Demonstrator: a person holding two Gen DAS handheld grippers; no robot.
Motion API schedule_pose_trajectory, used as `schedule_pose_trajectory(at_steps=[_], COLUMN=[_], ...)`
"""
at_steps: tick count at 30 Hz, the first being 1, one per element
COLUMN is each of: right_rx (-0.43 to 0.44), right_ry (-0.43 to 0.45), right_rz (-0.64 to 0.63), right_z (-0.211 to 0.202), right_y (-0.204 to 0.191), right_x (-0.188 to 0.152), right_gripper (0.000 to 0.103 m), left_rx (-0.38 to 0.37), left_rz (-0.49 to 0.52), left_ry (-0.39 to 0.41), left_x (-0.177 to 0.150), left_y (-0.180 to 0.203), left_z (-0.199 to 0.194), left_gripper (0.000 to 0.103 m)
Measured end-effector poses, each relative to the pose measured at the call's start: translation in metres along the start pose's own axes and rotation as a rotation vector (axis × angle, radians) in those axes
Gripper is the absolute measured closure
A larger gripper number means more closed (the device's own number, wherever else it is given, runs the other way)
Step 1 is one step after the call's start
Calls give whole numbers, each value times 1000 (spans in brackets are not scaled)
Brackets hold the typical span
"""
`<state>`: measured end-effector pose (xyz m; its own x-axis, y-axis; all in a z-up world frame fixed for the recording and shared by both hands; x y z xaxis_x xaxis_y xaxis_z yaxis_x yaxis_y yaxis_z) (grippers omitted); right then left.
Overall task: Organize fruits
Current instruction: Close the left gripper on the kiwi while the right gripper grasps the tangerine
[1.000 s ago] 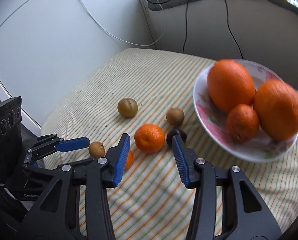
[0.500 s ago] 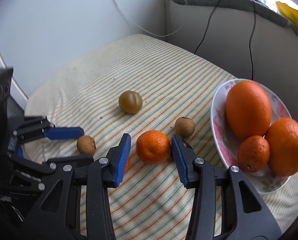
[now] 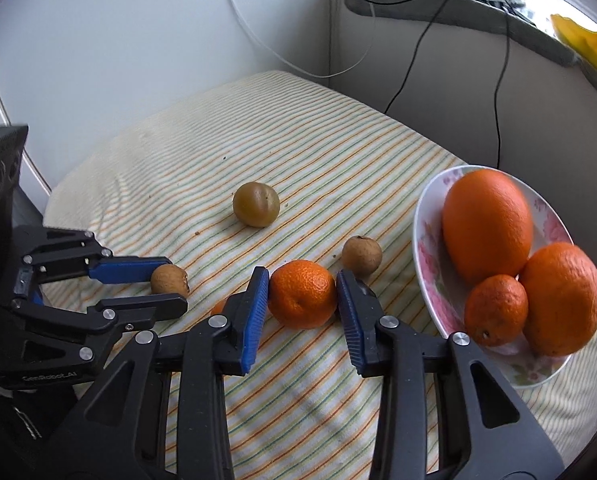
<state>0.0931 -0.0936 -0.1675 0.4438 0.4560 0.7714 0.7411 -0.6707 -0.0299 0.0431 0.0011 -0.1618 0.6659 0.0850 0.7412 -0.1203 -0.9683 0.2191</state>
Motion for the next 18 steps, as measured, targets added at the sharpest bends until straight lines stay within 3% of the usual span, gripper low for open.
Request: schedule_pose_trajectory(at_steps=[18], right_rx=[6], right_ry=[141], right_rz=[169], right_z=[-56], right_y=[32], right_x=[5], right_gripper=[67], left_rx=[-40], left_rz=[-30], left_ry=[45], left_x=[18], left_y=[4], left_z=[-15], left_gripper=[77])
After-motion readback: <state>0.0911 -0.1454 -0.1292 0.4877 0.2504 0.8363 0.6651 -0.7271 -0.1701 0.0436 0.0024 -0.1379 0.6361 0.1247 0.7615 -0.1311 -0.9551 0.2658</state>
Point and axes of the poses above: each gripper's, at about its wrist camera, not at the fingertips, and z roughly the way its jaws point, y to its right, x to its top, the point moved 5 cm from there along z, roughly the way its jaws point, and after that the axes turned 8 degrees about y, right-handed, at the moved point
